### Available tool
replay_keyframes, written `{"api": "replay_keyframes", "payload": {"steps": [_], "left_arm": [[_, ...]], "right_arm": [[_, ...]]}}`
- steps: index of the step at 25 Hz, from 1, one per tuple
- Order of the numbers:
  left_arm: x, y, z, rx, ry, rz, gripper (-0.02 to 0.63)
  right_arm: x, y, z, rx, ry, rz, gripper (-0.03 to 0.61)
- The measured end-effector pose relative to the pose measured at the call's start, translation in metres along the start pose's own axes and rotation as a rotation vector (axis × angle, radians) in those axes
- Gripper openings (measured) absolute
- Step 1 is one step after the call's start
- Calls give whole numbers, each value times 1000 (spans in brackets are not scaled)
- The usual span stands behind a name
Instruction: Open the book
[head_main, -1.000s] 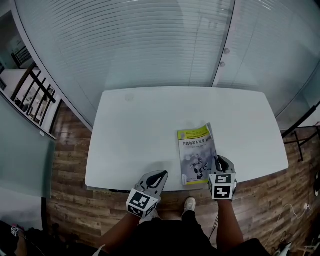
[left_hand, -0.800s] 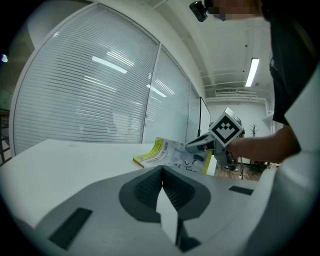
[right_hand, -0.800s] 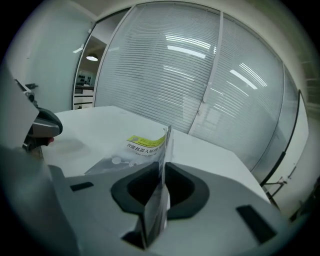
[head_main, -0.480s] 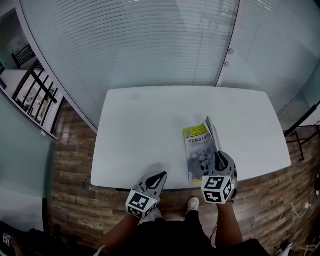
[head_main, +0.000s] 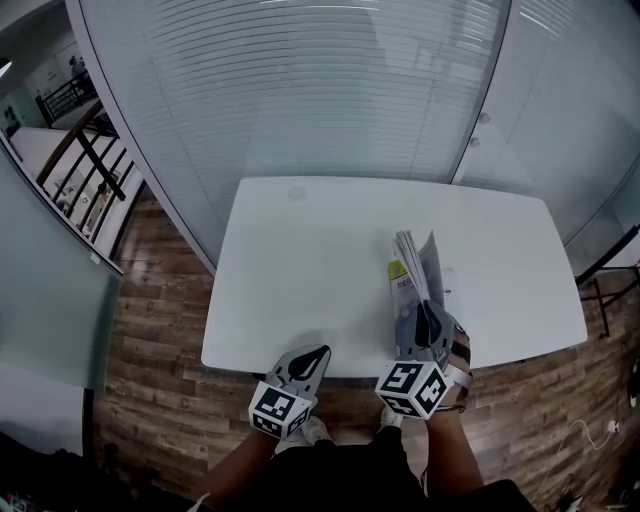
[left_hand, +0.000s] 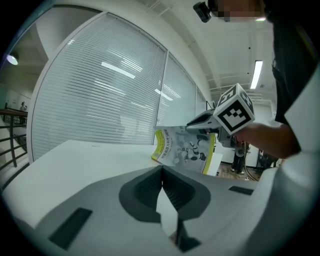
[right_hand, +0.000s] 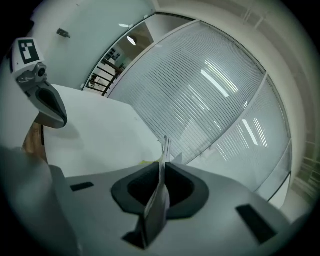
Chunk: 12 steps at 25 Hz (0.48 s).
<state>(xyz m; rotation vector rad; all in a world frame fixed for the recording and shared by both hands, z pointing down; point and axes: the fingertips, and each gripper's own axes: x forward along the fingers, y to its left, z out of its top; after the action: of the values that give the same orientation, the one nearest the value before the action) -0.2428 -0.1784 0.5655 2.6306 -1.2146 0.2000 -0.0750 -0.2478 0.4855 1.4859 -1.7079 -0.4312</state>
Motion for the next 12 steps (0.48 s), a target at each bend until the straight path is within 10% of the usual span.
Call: {"api": "replay_keyframes", "payload": {"steps": [12], "left_arm": [[-42,27,-12,-28,7,95,17]], "right_arm": [[-12,93,71,-143,-160,116,49]]}}
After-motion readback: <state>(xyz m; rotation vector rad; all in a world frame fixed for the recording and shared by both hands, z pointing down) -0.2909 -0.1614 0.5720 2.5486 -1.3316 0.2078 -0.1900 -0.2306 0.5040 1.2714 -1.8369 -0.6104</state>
